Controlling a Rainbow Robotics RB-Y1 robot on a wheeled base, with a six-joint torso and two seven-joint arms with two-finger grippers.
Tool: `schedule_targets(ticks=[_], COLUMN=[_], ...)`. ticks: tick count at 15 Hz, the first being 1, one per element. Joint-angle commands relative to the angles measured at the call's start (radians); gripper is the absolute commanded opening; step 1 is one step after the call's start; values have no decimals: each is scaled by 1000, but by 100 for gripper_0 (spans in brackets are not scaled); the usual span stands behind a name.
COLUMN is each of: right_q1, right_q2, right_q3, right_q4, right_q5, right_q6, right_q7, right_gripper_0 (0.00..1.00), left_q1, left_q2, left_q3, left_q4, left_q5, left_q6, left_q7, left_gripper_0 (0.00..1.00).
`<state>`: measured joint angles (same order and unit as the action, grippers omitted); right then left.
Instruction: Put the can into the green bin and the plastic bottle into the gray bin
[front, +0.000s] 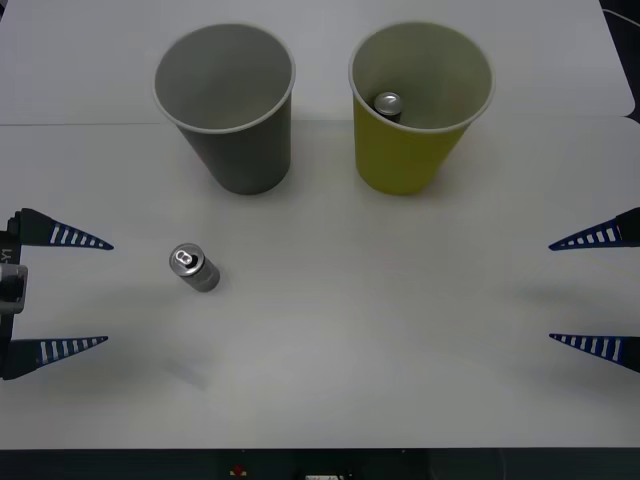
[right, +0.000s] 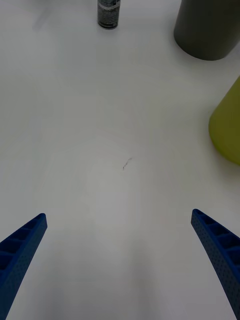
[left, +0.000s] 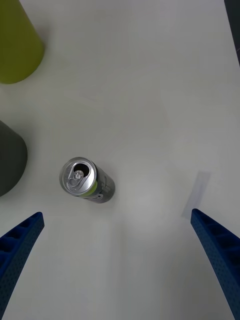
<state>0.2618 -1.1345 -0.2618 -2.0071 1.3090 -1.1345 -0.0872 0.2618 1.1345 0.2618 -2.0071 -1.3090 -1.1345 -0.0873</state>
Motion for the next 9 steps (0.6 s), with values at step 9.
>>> schedule_targets(ticks=[9], right_q1=[0], right_q2=[0], right_q3=[0], right_q4=[0], right_q5=[0], right_q6=[0], right_q7=[0], right_gripper_0=[100], left_q1=[65], left_q2=[14], left_q3=[27], left_q4=[57], left_q5=[143], left_q6=[42], left_q7=[-17], left_gripper_0=[100])
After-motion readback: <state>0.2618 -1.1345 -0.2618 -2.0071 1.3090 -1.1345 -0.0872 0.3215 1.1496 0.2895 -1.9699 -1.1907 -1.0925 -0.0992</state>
